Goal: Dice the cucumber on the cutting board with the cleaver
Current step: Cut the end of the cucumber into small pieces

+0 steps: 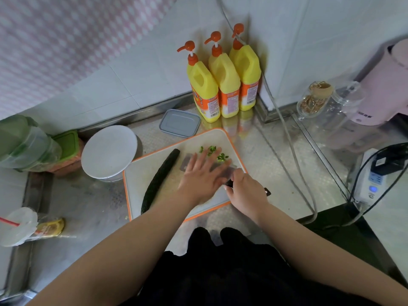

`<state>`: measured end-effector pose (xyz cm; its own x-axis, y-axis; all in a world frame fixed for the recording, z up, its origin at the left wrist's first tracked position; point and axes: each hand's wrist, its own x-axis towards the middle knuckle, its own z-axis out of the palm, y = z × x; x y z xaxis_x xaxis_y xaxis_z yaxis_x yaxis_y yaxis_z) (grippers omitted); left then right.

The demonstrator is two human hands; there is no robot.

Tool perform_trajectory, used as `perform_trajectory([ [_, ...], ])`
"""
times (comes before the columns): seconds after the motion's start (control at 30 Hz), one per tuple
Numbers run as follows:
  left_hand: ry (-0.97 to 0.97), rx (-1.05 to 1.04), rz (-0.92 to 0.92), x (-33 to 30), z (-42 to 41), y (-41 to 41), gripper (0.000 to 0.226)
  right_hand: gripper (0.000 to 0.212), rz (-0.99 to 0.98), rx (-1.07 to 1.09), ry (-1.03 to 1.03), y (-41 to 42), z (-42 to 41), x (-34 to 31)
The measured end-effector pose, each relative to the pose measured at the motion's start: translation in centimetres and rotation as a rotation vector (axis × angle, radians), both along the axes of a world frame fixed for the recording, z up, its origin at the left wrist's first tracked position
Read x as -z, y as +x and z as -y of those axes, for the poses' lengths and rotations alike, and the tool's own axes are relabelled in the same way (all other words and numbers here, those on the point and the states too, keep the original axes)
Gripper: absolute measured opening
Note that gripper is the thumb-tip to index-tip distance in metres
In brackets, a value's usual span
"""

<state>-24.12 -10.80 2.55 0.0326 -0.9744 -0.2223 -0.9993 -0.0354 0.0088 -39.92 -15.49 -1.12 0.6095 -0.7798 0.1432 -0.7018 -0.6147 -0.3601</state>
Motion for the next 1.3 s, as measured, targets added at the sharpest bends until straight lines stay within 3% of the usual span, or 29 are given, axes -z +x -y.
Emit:
perform_trajectory([
  [0.13,0.132,-0.079,0.012,0.4,1.5,0.1,0.051,0.041,0.070,0.032,-0.037,-0.4,-0.5,0.3],
  [0.57,0.186,-0.309,0.015,0.6,4.0,3.5,0.056,0.041,0.109,0.228,0.021,-4.6,-1.1,1.6],
  [0.67,0.197,-0.428,-0.116,0.5,4.6,3.9,0.053,0.038,0.151,0.272,0.051,-5.3,-1.4,1.5],
  [0.8,0.012,-0.546,-0.467,0.8,4.8,4.0,0.048,0.034,0.198,0.363,0.134,-5.3,-1.6,1.5],
  [1.1,-0.105,-0.724,-0.738,1.4,5.4,4.0,0.019,0.024,0.421,0.413,0.509,-3.3,-0.9,-1.0],
  [1.17,-0.137,-0.732,-0.704,1.4,5.7,4.3,0.009,0.021,0.445,0.410,0.539,-2.9,-0.8,-1.3],
  [1.3,-0.182,-0.647,-0.425,0.5,6.1,4.2,0.021,0.020,0.456,0.410,0.599,-2.3,-0.9,-1.5],
])
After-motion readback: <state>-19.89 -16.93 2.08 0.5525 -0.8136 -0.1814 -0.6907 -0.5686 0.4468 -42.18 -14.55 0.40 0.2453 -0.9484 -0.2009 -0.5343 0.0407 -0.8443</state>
